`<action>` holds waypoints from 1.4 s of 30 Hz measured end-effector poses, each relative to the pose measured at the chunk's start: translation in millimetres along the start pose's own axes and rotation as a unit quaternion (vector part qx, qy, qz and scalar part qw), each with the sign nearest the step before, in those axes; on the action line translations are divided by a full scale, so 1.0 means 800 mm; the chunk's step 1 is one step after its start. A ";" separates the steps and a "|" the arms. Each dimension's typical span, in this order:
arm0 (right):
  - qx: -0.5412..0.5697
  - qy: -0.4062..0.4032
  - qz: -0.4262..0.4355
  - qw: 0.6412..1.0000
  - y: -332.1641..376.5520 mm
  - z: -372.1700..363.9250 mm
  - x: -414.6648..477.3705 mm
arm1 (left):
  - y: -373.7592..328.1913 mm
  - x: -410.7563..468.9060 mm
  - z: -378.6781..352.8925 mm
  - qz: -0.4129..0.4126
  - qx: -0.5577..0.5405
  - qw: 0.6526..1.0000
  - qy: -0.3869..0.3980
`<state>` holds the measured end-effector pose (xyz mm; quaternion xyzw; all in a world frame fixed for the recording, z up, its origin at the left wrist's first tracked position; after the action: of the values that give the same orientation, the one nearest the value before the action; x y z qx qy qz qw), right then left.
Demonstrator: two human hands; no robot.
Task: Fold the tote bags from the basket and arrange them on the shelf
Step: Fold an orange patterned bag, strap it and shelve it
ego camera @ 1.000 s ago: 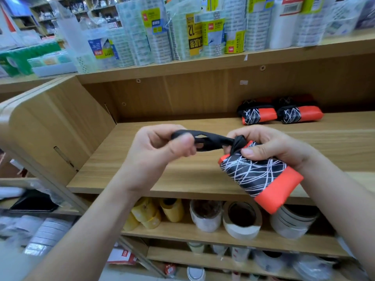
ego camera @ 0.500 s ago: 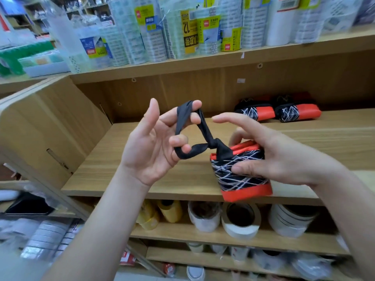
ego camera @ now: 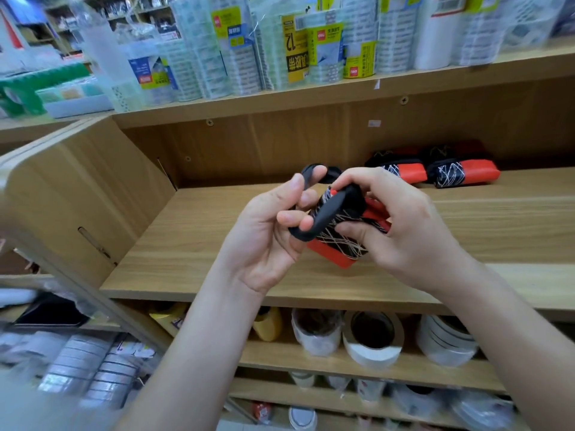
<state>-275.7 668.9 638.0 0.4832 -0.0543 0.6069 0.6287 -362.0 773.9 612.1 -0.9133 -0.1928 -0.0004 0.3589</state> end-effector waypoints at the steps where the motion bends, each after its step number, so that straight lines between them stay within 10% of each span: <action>1: 0.019 -0.015 -0.004 1.000 0.000 0.004 0.000 | -0.001 0.001 0.005 -0.008 0.021 0.999 -0.046; 11: 0.176 -0.055 -0.051 0.982 -0.007 0.005 -0.004 | -0.041 -0.008 0.019 -0.172 0.397 0.858 -0.276; 24: 0.505 -0.019 -0.256 0.824 -0.054 -0.008 -0.005 | -0.025 -0.027 -0.008 -0.189 0.508 0.838 0.064; 30: 0.479 -0.056 -0.291 0.826 -0.055 -0.024 -0.012 | -0.017 -0.028 -0.025 -0.238 0.434 0.869 -0.021; 42: 0.327 -0.277 -0.316 0.847 -0.045 0.007 -0.022 | 0.005 -0.054 -0.041 -0.397 0.529 0.743 -0.101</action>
<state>-248.0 659.6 610.2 0.7998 0.1306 0.1991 0.5511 -395.9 734.4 627.8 -0.4122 -0.5420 0.0513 0.7305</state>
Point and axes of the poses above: each hand's wrist, its own x-axis towards the middle knuckle, its own z-axis out of the back of the hand, y = z × x, the point moved 7 cm from there along x, towards the middle knuckle, and after that the axes turned 5 degrees about -z, right-handed, at the moved point
